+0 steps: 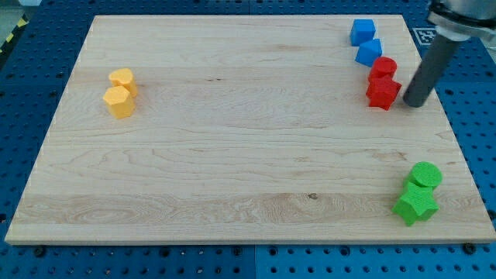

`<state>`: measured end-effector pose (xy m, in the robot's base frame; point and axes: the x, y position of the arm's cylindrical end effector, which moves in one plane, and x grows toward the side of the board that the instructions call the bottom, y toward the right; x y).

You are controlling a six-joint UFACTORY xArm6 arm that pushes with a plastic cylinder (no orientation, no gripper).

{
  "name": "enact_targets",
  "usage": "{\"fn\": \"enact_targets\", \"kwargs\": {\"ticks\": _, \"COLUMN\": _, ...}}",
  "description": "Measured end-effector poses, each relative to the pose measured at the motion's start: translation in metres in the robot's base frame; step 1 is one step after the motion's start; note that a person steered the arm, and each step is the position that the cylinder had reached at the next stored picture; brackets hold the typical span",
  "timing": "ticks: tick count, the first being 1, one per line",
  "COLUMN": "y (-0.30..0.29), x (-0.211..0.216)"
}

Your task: Move the red star to the top center

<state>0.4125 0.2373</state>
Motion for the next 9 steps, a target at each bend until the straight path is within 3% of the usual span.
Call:
{"fn": "enact_targets", "kwargs": {"ticks": 1, "y": -0.044, "x": -0.005}}
{"fn": "enact_targets", "kwargs": {"ticks": 4, "y": -0.127, "x": -0.083}}
{"fn": "enact_targets", "kwargs": {"ticks": 9, "y": -0.266, "x": -0.080}}
